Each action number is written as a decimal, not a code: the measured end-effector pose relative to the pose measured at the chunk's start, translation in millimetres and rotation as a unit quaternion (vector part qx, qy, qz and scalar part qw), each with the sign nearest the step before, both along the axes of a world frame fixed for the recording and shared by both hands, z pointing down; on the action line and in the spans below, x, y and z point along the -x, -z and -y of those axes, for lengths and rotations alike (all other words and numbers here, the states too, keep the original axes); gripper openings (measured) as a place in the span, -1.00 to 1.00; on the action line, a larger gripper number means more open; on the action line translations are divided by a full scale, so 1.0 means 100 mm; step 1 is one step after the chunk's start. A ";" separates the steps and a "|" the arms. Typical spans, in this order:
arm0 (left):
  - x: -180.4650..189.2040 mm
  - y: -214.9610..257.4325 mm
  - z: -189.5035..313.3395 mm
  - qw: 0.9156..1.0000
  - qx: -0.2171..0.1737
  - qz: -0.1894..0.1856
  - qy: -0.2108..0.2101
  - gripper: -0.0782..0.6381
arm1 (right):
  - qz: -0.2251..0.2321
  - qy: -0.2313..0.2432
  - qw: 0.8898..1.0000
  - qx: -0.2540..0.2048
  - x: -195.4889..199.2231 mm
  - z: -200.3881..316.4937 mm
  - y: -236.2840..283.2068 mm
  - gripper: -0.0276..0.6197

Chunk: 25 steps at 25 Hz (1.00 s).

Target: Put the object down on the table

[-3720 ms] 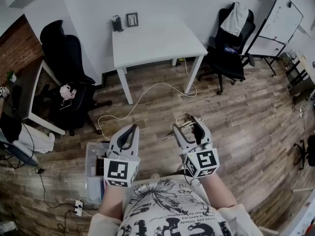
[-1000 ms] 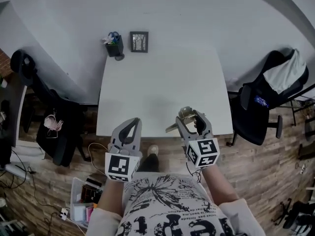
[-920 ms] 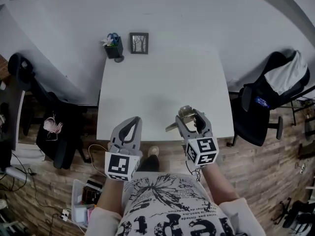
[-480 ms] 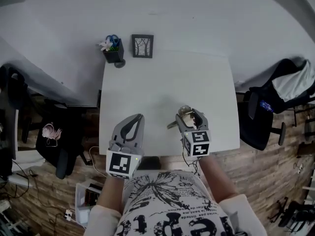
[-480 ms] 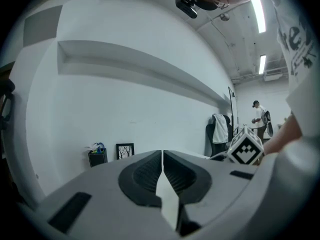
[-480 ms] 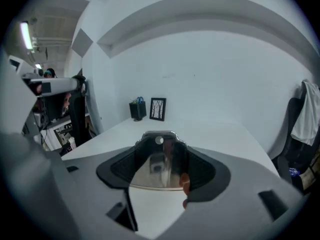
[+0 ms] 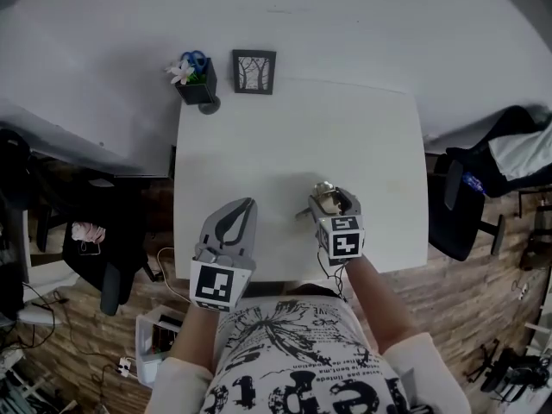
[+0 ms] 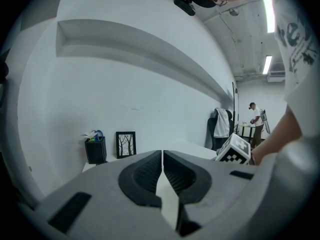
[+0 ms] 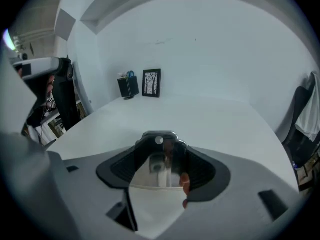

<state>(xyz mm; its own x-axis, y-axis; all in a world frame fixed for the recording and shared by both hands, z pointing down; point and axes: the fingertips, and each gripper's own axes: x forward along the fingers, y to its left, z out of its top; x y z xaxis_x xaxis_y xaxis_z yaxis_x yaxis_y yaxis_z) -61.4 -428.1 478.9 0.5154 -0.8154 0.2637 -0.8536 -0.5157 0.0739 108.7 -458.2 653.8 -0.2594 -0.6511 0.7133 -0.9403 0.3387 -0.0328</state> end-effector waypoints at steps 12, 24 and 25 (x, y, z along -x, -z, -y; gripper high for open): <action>0.13 -0.28 0.03 1.000 0.012 0.007 0.020 -0.75 | -0.016 -0.003 0.999 0.048 0.00 0.11 -0.37 -0.04; 0.15 -0.32 0.00 0.999 0.029 0.007 0.032 -0.75 | -0.022 -0.007 0.996 0.088 0.00 0.16 -0.35 0.01; 0.13 -0.30 -0.01 0.999 0.033 0.006 0.031 -0.75 | -0.014 -0.011 0.997 0.071 -0.01 0.19 -0.27 0.05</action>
